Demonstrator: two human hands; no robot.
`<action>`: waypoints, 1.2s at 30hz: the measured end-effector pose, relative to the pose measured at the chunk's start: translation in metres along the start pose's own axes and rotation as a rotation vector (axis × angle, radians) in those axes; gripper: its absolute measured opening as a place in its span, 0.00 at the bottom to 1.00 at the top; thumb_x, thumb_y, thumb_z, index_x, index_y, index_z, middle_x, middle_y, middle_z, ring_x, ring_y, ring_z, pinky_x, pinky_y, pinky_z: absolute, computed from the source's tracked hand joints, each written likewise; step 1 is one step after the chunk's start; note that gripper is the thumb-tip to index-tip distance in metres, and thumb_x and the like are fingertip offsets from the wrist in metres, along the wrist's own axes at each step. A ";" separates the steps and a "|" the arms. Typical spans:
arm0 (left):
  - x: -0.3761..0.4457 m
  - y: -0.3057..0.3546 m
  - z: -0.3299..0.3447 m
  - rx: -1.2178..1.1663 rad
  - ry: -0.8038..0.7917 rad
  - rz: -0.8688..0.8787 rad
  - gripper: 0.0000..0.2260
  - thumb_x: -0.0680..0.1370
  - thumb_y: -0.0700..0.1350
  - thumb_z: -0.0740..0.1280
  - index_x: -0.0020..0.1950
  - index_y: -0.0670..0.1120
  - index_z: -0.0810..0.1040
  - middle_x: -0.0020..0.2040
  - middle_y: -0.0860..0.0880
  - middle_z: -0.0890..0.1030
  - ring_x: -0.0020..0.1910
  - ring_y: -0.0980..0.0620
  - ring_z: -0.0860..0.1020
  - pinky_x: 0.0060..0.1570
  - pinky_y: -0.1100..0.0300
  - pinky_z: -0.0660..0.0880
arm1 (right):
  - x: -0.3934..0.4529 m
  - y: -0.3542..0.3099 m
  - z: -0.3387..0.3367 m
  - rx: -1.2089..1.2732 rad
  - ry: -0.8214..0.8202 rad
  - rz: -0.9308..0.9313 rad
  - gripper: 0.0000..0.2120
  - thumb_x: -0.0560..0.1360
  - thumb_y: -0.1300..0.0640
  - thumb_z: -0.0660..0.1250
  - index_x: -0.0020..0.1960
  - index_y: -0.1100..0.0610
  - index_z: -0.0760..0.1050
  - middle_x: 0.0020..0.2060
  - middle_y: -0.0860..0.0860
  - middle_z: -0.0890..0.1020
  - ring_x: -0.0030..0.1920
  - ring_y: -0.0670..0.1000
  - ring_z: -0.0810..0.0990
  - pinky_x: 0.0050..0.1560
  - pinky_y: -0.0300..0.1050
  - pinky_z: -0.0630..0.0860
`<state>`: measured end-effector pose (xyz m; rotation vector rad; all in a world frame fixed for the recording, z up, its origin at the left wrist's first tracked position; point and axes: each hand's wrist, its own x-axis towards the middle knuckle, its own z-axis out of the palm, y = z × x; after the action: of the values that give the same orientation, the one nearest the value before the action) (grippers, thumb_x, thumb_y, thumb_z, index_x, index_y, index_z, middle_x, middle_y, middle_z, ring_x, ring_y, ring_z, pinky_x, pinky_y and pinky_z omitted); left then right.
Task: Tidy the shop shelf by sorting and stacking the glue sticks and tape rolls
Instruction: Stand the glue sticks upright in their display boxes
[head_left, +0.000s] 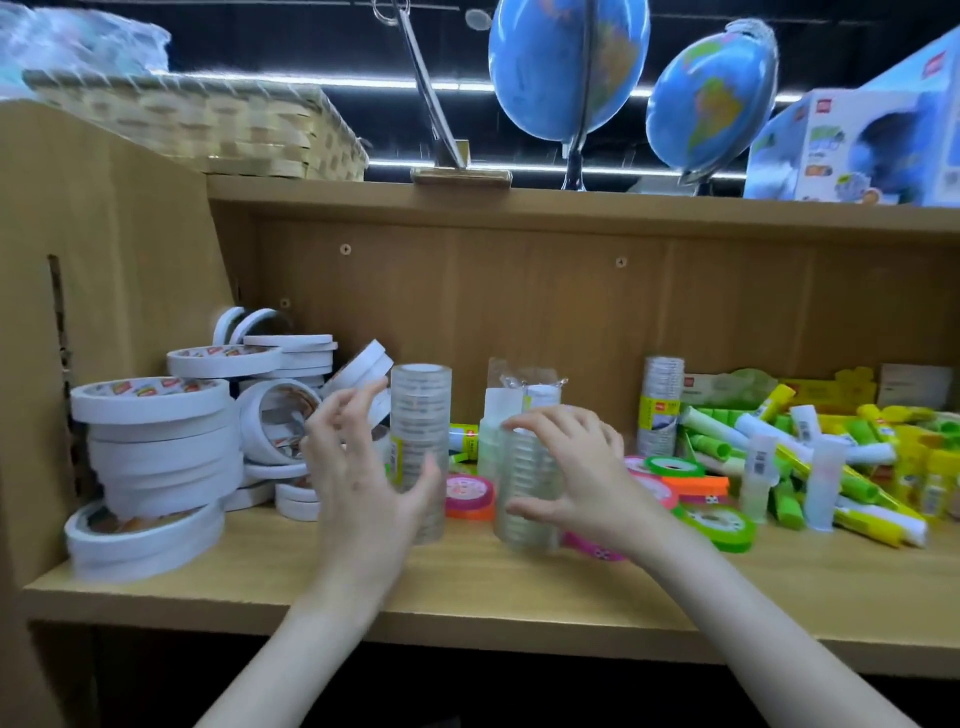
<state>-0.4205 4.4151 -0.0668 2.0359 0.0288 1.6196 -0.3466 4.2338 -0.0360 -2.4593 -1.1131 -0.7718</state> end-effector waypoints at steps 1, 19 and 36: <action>0.001 -0.002 0.001 -0.012 -0.040 -0.013 0.31 0.69 0.48 0.71 0.68 0.55 0.60 0.63 0.43 0.65 0.63 0.51 0.62 0.63 0.56 0.62 | 0.000 0.001 0.000 0.008 -0.019 0.001 0.32 0.67 0.42 0.71 0.68 0.41 0.61 0.65 0.40 0.64 0.67 0.46 0.57 0.67 0.49 0.53; -0.003 0.009 0.002 0.064 0.001 0.085 0.27 0.72 0.45 0.67 0.70 0.43 0.63 0.64 0.42 0.68 0.63 0.49 0.64 0.65 0.60 0.58 | -0.019 0.025 -0.018 0.156 0.017 0.037 0.37 0.65 0.44 0.74 0.69 0.46 0.62 0.66 0.46 0.67 0.67 0.51 0.62 0.69 0.52 0.59; -0.014 0.057 0.058 -0.042 -0.443 0.009 0.30 0.69 0.50 0.73 0.63 0.66 0.60 0.62 0.57 0.62 0.52 0.65 0.67 0.54 0.66 0.63 | 0.049 0.088 -0.019 0.494 -0.274 -0.012 0.20 0.70 0.54 0.72 0.60 0.47 0.73 0.62 0.50 0.71 0.59 0.47 0.70 0.61 0.47 0.71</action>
<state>-0.3890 4.3393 -0.0635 2.3163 -0.1724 1.1316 -0.2587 4.1966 0.0020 -2.1689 -1.2351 -0.1294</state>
